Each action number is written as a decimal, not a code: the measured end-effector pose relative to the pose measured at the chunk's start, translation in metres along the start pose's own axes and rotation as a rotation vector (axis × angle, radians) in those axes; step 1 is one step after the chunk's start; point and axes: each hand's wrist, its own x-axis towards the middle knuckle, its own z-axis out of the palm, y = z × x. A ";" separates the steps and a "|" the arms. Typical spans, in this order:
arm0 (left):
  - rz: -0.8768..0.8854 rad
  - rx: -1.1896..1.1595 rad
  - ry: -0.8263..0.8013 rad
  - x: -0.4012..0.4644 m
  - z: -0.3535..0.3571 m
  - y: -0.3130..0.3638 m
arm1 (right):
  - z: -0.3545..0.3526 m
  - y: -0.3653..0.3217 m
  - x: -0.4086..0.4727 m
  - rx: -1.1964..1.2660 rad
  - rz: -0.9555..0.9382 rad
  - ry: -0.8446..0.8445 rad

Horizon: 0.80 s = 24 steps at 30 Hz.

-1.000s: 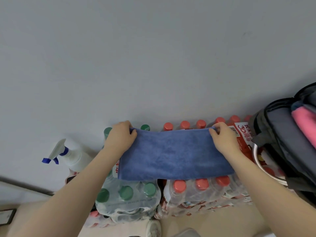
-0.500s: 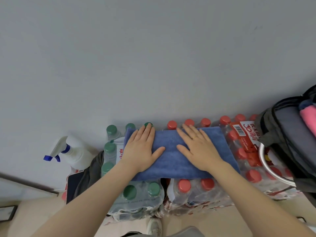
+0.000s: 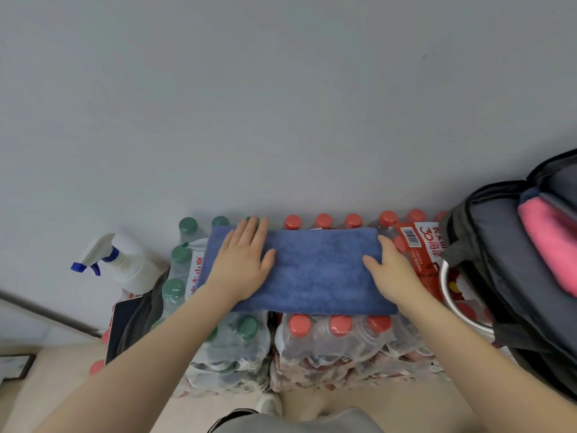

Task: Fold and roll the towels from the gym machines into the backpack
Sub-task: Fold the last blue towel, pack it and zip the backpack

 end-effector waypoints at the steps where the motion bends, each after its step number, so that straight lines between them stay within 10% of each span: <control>1: 0.070 -0.045 -0.012 -0.002 0.001 0.009 | -0.003 0.000 -0.003 0.011 -0.020 0.004; 13: 0.347 0.149 -0.142 -0.007 0.028 0.089 | -0.027 0.014 -0.006 0.531 0.022 -0.032; 24: 0.358 -0.175 -0.182 0.006 0.017 0.095 | -0.036 -0.022 -0.010 0.211 -0.245 0.079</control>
